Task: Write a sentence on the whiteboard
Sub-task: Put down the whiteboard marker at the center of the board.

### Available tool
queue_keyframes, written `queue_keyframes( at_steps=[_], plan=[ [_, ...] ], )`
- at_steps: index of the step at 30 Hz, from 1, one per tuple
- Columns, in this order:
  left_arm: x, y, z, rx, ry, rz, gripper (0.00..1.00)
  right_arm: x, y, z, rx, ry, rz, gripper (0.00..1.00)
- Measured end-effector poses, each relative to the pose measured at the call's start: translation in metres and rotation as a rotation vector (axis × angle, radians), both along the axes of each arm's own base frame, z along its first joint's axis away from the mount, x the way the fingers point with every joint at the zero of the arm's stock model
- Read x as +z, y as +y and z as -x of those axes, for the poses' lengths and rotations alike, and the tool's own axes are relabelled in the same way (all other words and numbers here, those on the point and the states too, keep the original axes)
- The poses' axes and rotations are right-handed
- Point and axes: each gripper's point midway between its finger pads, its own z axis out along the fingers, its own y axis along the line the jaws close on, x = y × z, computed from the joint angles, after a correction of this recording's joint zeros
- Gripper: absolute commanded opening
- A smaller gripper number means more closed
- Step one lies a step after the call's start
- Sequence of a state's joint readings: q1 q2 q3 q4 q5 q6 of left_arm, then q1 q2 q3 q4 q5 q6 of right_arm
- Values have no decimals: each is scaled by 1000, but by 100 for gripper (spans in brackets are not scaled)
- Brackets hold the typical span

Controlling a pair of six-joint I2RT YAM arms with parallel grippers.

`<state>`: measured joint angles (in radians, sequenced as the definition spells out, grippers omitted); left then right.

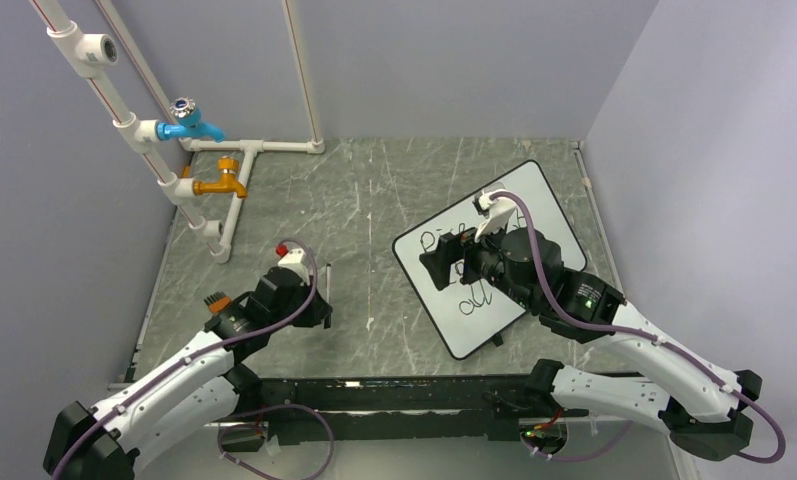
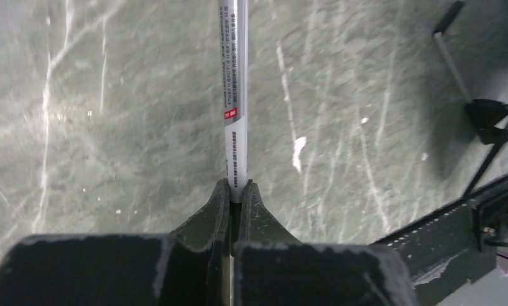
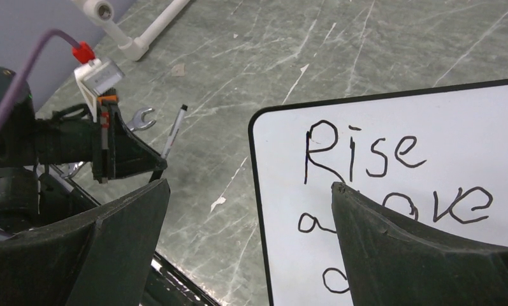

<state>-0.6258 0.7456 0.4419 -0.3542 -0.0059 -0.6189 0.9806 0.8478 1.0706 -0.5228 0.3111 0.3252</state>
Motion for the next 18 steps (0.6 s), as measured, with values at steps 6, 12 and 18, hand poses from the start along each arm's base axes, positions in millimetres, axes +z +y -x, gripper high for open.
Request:
queue_keyframes(
  at_steps=[6,12,18],
  plan=[
    [-44,7,15,51,84,-38,2,-7,-1,1,-5,18,0,99],
    [-66,10,19,72,129,-67,19,-14,-7,4,-16,30,8,100],
    [-74,10,18,83,148,-91,55,-14,-12,4,-33,27,12,100]
  ],
)
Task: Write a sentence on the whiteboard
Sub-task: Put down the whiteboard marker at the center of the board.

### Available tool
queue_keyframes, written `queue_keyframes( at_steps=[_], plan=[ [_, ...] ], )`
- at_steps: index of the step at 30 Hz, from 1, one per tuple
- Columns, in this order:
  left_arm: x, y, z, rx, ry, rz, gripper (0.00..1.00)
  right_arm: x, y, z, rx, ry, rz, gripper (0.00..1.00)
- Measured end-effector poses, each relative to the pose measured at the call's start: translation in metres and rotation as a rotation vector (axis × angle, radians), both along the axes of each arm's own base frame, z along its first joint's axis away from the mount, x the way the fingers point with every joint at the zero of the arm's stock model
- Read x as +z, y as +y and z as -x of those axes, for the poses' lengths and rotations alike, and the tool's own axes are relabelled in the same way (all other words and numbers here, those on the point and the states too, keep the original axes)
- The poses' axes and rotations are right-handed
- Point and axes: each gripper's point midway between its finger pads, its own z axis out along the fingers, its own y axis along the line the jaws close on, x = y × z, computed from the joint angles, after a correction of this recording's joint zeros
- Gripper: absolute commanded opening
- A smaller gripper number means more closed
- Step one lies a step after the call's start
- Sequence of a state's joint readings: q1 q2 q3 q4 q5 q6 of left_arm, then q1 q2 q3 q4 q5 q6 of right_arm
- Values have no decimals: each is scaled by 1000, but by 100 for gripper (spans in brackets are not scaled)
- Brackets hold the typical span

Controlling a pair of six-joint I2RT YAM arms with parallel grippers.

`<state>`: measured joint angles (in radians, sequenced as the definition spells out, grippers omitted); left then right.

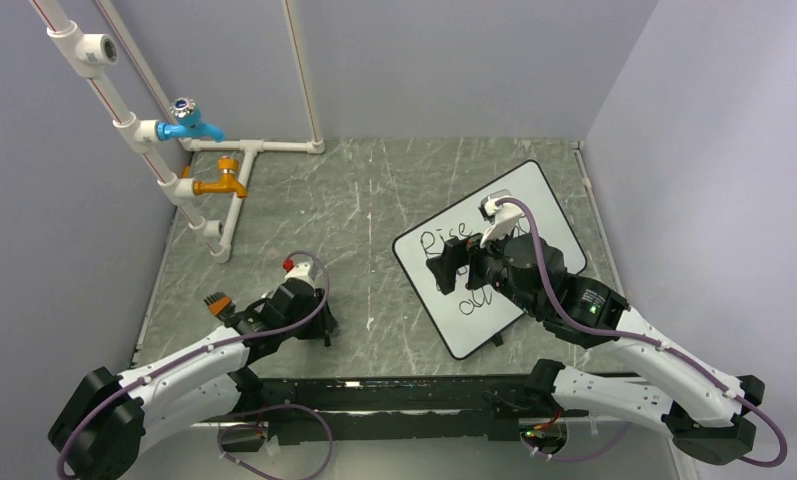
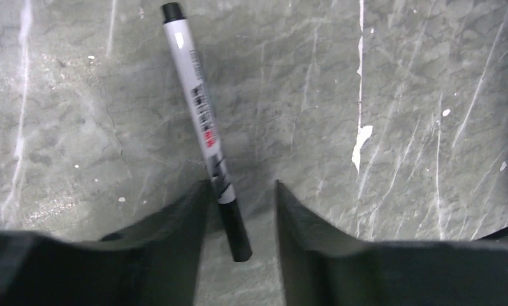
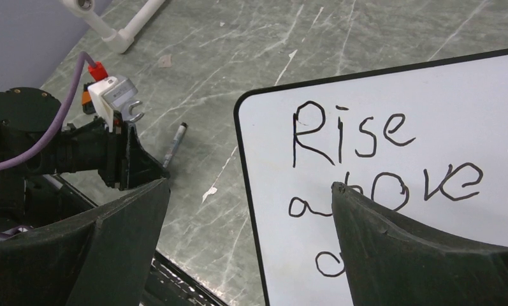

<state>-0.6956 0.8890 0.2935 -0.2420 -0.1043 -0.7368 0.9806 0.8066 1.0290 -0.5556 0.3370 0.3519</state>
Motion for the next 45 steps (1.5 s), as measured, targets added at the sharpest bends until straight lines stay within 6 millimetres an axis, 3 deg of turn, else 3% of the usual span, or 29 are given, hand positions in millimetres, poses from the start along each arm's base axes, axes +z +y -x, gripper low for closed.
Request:
queue_keyframes(
  at_steps=[3,11,23,25,28,29,39,45],
  plan=[
    [5,-4,-3,-2,-6,7,63,-3,-2,0,-4,6,10,100],
    [27,-4,-10,-27,-37,-28,65,-10,-10,2,-25,16,32,100],
    [113,-3,-33,-91,-198,-88,67,-6,-21,11,-38,15,-39,100],
    [127,-2,-36,-108,-226,-108,74,-7,-23,12,-43,19,-52,100],
    [149,3,-41,-127,-275,-148,96,-14,-26,15,-53,30,-62,100],
    [157,5,-45,-129,-301,-169,99,-17,-28,15,-58,34,-65,100],
    [206,25,-72,-131,-453,-348,99,-20,-38,16,-112,52,-88,100],
    [213,32,-82,-135,-538,-410,100,-18,-53,27,-116,46,-125,100]
  ],
)
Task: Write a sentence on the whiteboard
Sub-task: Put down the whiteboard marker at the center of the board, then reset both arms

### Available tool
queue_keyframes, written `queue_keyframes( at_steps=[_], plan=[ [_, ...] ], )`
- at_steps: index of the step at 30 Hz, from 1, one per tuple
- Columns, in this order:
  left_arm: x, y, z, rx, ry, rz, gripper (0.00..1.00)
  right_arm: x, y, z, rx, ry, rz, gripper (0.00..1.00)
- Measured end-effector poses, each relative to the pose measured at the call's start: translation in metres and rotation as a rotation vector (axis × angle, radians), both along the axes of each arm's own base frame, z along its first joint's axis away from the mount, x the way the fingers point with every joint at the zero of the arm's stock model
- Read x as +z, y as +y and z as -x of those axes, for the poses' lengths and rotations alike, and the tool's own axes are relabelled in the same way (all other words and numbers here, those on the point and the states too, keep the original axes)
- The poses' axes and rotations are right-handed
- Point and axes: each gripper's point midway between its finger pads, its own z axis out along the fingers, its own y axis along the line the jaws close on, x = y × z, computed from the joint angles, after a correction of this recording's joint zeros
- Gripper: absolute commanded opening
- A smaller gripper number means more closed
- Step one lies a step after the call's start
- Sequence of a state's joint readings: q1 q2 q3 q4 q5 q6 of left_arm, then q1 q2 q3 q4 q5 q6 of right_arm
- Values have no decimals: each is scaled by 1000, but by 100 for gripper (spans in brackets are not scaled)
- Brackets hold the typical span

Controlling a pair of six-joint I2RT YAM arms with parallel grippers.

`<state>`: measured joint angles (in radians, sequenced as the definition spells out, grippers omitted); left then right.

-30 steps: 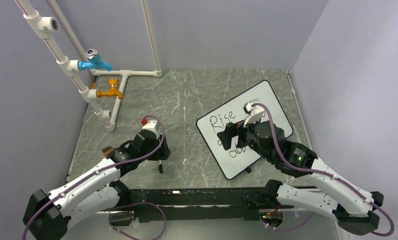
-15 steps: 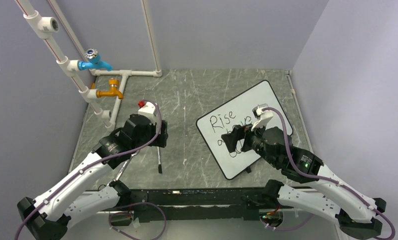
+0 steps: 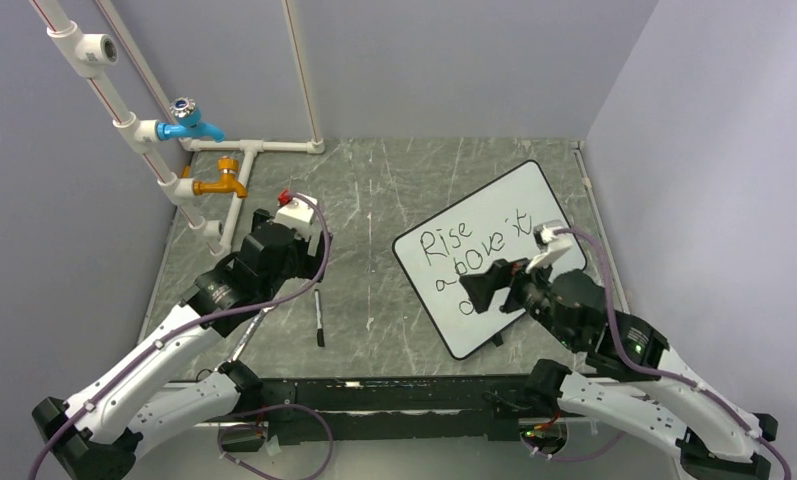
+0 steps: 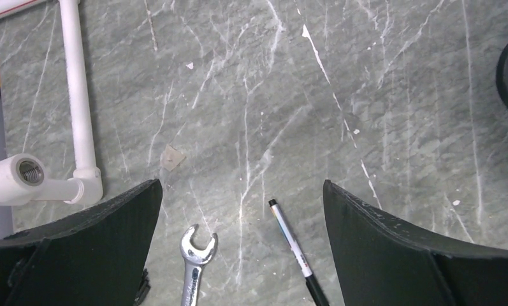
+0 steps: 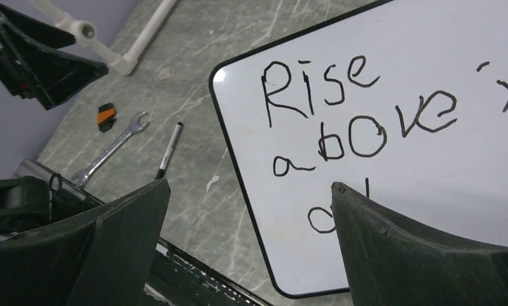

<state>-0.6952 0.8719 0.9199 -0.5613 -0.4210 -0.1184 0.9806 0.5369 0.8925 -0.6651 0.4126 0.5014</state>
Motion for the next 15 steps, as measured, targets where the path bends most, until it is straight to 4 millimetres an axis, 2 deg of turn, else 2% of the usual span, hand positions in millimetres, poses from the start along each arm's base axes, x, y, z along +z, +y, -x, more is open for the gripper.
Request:
queue_keyframes(
  at_steps=[6,15],
  plan=[
    [-16,10,5,0,-17,-19,99,-13,-21,17,-1,-7,-71,100],
    [-2,16,6,17,-74,8,99,-43,-41,21,-144,144,-83,100]
  ],
)
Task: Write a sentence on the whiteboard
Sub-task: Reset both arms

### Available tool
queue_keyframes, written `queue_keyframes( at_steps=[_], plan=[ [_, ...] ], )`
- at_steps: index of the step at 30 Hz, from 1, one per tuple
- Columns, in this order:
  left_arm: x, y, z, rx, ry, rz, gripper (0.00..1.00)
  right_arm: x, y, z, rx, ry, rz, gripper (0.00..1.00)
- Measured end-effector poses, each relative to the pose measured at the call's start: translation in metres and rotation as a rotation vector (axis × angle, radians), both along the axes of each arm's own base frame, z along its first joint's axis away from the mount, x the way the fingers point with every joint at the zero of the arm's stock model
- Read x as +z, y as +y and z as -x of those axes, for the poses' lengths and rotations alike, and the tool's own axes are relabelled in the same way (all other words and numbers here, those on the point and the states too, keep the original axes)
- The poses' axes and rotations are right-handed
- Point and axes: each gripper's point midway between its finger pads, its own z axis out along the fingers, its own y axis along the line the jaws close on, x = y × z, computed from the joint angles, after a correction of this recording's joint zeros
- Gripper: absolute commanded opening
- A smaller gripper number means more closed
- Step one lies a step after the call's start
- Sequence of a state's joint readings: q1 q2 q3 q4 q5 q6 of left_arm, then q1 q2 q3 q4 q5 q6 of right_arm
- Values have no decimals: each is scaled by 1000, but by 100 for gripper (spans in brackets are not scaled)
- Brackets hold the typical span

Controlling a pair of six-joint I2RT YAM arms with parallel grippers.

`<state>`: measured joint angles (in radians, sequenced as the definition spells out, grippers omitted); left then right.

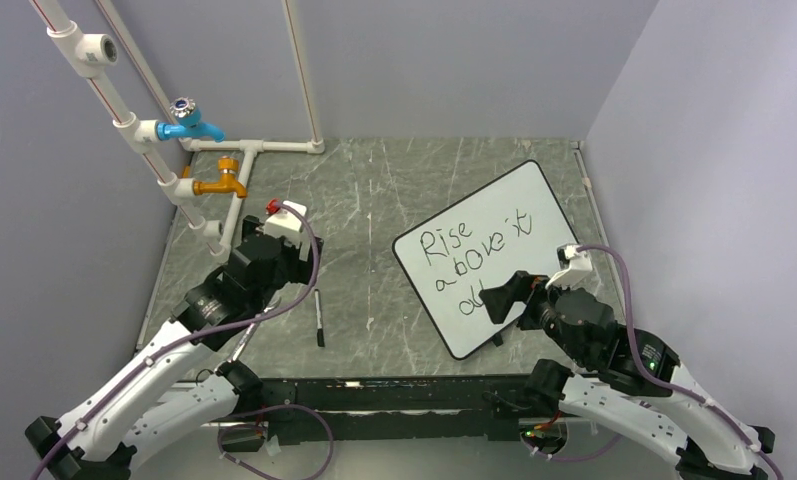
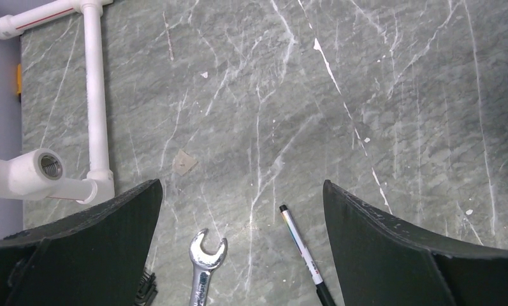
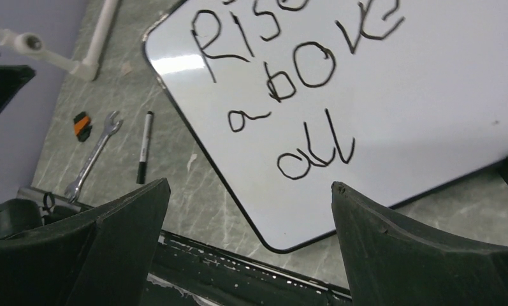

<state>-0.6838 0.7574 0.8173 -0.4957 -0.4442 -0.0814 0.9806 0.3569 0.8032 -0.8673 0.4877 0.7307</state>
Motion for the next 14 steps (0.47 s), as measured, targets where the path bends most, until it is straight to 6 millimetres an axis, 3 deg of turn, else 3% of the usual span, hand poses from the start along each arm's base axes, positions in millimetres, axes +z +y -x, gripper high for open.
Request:
queue_keyframes(
  at_steps=[5,14],
  plan=[
    [0,2,1,-1,-13,-1,99,-14,-10,-1,-74,56,20,100],
    [-1,3,1,1,-14,-3,99,-17,-14,-5,-118,65,33,100]
  ],
)
